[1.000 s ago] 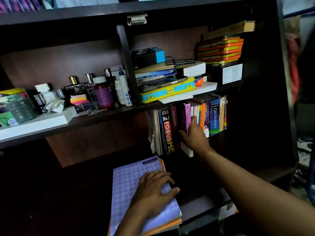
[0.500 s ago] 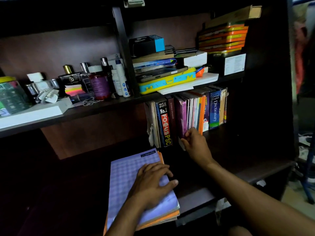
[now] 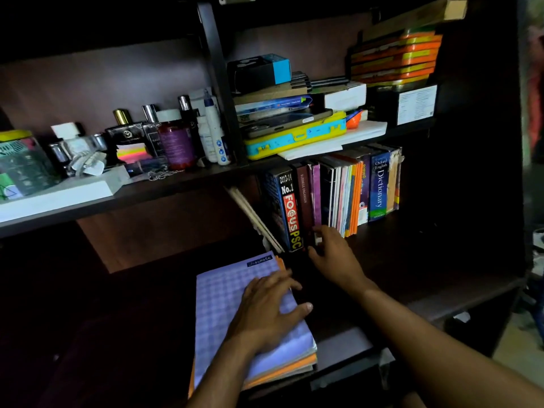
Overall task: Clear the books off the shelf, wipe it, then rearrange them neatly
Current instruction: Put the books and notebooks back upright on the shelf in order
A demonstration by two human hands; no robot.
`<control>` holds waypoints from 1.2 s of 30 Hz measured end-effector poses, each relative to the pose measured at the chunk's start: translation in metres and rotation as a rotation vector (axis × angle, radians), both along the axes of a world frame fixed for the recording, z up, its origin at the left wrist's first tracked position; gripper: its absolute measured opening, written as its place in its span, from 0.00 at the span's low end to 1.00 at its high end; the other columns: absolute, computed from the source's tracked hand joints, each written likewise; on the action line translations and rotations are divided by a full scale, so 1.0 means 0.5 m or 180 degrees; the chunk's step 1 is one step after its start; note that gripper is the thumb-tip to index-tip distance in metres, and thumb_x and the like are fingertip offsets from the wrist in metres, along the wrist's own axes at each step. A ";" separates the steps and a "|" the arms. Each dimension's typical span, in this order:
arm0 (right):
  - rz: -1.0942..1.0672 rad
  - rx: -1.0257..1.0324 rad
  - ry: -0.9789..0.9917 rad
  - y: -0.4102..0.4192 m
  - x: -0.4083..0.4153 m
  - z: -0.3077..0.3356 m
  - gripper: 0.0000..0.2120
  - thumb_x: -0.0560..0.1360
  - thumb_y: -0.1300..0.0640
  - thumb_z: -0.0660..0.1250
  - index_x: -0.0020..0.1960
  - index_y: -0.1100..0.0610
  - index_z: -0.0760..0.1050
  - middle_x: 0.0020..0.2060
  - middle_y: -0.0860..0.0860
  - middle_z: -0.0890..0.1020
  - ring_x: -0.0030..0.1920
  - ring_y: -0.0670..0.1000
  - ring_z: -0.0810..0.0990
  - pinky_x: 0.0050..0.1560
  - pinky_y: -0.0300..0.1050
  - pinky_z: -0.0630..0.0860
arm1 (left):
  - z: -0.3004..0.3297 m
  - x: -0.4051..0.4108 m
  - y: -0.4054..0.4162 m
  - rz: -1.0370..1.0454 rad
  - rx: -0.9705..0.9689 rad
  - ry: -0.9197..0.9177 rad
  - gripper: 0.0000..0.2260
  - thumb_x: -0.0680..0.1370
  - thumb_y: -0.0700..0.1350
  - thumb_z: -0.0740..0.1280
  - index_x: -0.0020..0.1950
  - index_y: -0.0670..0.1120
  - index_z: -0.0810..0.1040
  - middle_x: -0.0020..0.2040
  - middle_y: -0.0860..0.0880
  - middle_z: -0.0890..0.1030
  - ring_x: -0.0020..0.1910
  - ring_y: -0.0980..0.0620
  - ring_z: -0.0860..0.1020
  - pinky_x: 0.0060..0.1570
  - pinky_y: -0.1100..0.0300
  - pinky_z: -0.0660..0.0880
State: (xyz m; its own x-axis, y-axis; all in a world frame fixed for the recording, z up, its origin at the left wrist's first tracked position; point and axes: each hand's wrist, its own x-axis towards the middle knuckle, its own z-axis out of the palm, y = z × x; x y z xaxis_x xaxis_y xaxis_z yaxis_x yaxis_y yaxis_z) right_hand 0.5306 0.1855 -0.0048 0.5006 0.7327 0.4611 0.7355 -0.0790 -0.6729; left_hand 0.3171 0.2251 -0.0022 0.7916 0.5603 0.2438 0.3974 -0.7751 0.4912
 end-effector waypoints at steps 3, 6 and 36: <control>0.0283 0.0039 -0.0024 -0.015 -0.029 -0.009 0.20 0.76 0.54 0.71 0.67 0.53 0.71 0.59 0.50 0.76 0.59 0.51 0.77 0.59 0.48 0.75 | 0.023 0.003 0.082 0.1182 -0.2033 -0.2207 0.27 0.71 0.62 0.76 0.67 0.61 0.72 0.76 0.49 0.68 0.73 0.53 0.70 0.67 0.48 0.74; 0.0349 -0.0161 -0.0219 -0.014 -0.031 -0.011 0.22 0.75 0.49 0.69 0.67 0.50 0.69 0.60 0.49 0.75 0.60 0.52 0.77 0.56 0.53 0.77 | 0.068 0.012 0.169 0.1713 -0.3147 -0.2793 0.25 0.74 0.55 0.76 0.68 0.54 0.72 0.66 0.52 0.77 0.66 0.49 0.76 0.47 0.50 0.82; 0.0955 -0.1704 -0.2007 -0.002 -0.043 -0.003 0.33 0.73 0.36 0.38 0.77 0.32 0.58 0.72 0.48 0.65 0.69 0.56 0.63 0.66 0.57 0.59 | 0.150 0.210 0.151 0.1229 0.0989 -0.0051 0.32 0.79 0.49 0.65 0.82 0.53 0.56 0.71 0.41 0.72 0.60 0.34 0.77 0.55 0.45 0.75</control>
